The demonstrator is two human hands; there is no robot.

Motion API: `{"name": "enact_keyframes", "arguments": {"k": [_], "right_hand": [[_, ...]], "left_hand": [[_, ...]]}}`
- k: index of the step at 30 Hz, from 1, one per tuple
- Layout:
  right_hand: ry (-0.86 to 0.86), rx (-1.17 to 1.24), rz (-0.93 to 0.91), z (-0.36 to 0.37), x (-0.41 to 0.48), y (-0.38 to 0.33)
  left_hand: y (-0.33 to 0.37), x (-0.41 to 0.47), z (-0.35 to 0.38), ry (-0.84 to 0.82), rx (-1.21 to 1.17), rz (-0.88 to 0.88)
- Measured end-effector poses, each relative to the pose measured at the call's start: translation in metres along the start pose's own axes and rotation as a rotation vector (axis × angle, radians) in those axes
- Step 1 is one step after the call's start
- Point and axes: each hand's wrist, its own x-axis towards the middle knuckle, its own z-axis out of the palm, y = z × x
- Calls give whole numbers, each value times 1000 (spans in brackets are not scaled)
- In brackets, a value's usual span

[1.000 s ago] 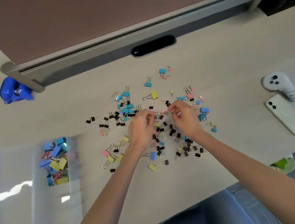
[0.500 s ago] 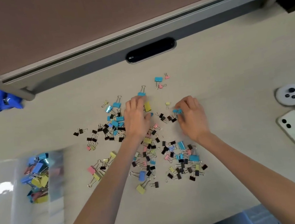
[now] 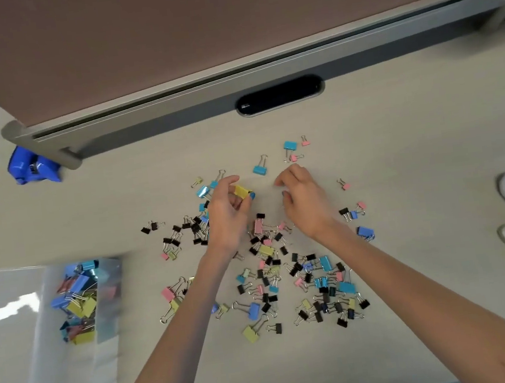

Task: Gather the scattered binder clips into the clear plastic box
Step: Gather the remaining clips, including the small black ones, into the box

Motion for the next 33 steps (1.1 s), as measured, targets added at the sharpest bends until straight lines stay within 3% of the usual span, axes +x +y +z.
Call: {"name": "enact_keyframes", "arguments": {"k": [4,6,9,15,21,25,27,31,33], "right_hand": [[-284,-308,-116,12,28,-21],[-331,-434,-160,16,37,-25],[-275,-502,-205,18,44,-27],[-191,-540,-236,20,55,-37],[-164,-544,-305,30,48,-37],[-123,-517,-330,30,50,-33],[-102,-326,-246,31,50,-33],[-205,733,427,25,38,-54],[-235,1083,583,20,30,-58]], "left_hand": [[-22,0,-30,73,1,-33],[-32,-2,-45,83,-5,-83],[-39,-8,-61,71,10,-149],[-48,-16,-71,12,459,-180],[-51,-9,-62,-45,614,-58],[-48,-5,-53,-23,612,-87],[-46,-4,-50,-13,618,-101],[-44,-5,-48,-3,559,-111],[-44,-6,-51,18,449,-136]]}}
